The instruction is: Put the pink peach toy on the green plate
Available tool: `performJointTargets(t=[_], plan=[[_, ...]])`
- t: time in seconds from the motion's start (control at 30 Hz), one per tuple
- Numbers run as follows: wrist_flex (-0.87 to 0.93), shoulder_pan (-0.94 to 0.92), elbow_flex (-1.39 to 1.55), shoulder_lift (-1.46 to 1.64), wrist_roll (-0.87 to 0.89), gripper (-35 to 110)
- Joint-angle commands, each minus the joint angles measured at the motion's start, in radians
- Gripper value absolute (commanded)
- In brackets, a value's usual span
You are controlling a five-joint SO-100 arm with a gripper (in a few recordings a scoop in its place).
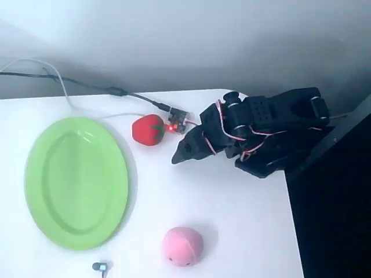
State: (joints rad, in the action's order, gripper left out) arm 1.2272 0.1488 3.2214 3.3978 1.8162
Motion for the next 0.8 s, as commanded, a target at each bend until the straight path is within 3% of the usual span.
performJointTargets(t=[0.0, 0.3, 0.6, 0.77], plan=[[0.055, 0.006, 0.055, 0.018, -0.236, 0], [0.055, 0.006, 0.055, 0.018, -0.221, 0], [-0.069, 0.012, -0.058, 0.011, -0.221, 0], [-0.08, 0.025, -0.229, -0.12, -0.074, 0]])
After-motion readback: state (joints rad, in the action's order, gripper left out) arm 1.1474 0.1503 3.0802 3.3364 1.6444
